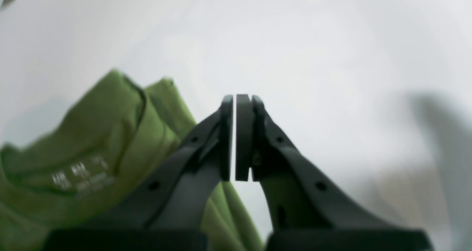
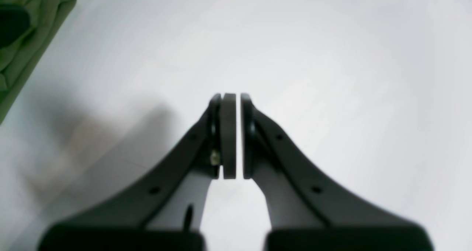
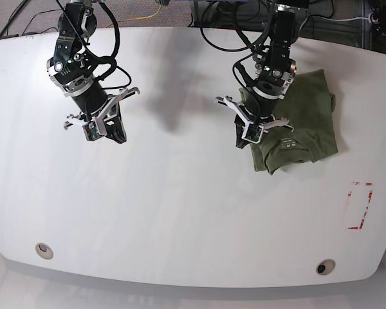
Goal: Layout the t-shirt on the table in an organized manner, then fold the t-shirt properly
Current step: 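Push the folded green shirt with the left gripper toward the table edge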
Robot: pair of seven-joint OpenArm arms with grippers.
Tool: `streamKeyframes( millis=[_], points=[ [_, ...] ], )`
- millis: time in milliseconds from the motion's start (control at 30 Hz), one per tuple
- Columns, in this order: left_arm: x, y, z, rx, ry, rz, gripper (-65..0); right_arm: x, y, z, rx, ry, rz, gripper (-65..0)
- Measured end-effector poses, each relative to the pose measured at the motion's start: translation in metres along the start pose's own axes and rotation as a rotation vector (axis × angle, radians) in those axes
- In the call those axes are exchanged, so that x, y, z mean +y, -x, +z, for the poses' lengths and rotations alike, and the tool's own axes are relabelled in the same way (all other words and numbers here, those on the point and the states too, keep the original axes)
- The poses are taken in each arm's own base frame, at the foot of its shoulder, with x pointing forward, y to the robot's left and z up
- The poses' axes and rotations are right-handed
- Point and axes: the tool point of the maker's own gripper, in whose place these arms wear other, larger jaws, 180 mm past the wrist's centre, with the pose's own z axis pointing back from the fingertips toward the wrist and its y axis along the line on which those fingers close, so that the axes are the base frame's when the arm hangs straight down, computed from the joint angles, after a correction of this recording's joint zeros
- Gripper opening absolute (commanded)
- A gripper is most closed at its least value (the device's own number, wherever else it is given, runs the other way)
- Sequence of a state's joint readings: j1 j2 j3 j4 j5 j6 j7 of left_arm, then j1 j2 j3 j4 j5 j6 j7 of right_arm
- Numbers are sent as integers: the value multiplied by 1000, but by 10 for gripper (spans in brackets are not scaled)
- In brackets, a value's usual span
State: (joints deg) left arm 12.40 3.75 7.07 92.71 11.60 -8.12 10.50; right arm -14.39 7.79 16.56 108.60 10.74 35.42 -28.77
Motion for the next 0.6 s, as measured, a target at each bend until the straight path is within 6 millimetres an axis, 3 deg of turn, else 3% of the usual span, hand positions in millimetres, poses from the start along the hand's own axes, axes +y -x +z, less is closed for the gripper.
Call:
streamKeyframes(
  millis=[367, 467, 600],
  points=[
    [1, 41, -4, 99, -31, 22, -650, 0, 0, 0, 0, 0, 0, -636],
    [8, 56, -2, 136, -33, 9, -650, 0, 0, 0, 0, 0, 0, -636],
    [26, 60, 2, 135, -60, 4, -650, 0, 0, 0, 0, 0, 0, -636]
  ],
)
